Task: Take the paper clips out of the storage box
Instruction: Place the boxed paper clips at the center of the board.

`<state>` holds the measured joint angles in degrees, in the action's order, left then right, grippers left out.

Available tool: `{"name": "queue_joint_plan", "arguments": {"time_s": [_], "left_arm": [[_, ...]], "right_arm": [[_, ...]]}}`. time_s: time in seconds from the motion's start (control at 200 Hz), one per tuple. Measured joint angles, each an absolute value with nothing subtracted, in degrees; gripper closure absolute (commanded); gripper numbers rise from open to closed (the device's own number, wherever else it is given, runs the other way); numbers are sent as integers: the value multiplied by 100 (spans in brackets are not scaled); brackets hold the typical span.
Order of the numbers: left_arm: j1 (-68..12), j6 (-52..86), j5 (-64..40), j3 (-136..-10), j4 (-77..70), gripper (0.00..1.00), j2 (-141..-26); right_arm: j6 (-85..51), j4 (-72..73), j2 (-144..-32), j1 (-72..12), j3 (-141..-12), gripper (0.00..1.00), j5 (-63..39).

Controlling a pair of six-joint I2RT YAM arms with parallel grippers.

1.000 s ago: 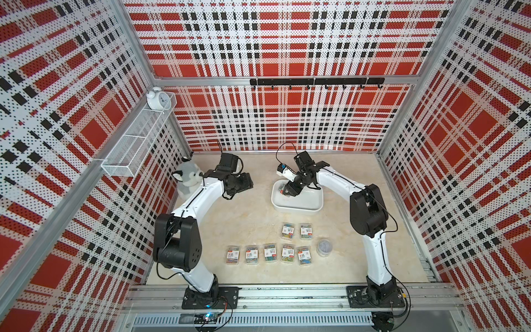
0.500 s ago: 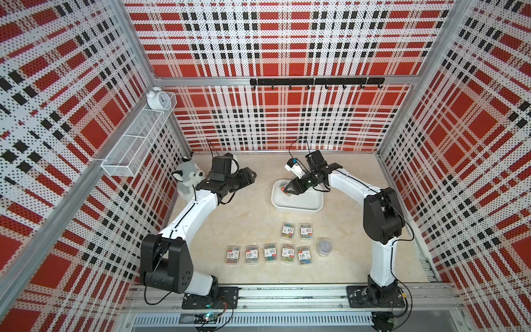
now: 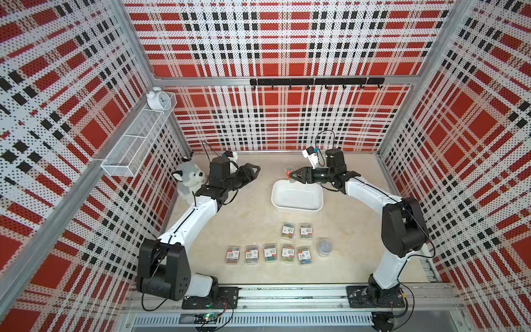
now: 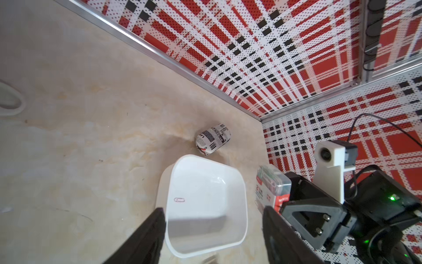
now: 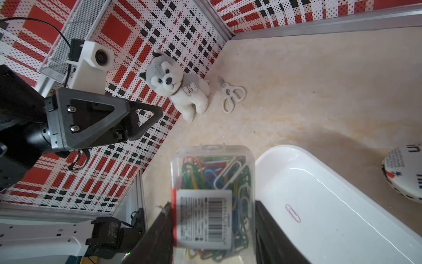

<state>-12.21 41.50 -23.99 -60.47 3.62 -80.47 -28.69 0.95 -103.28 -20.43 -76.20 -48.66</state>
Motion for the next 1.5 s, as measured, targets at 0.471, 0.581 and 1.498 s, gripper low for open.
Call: {"name": "queue_joint_plan", "arguments": {"time_s": [0.471,0.581,1.498], "left_arm": [[-2110,4967,-2418,-5275,-1361,27,-7822],[-2091,5159,-2526,-5188,-1691,26,-7822],[-1684,6132,-4246,-5747,-3605,21,-8858]], "right_arm": [[-6447,3828,-10313,-2045,-6792,63,-5223],[-7078,4639,-10328,-2045,-6617,63,-5249],[-10049,8447,-11410,-2132,-6294,64,-5378]]}}
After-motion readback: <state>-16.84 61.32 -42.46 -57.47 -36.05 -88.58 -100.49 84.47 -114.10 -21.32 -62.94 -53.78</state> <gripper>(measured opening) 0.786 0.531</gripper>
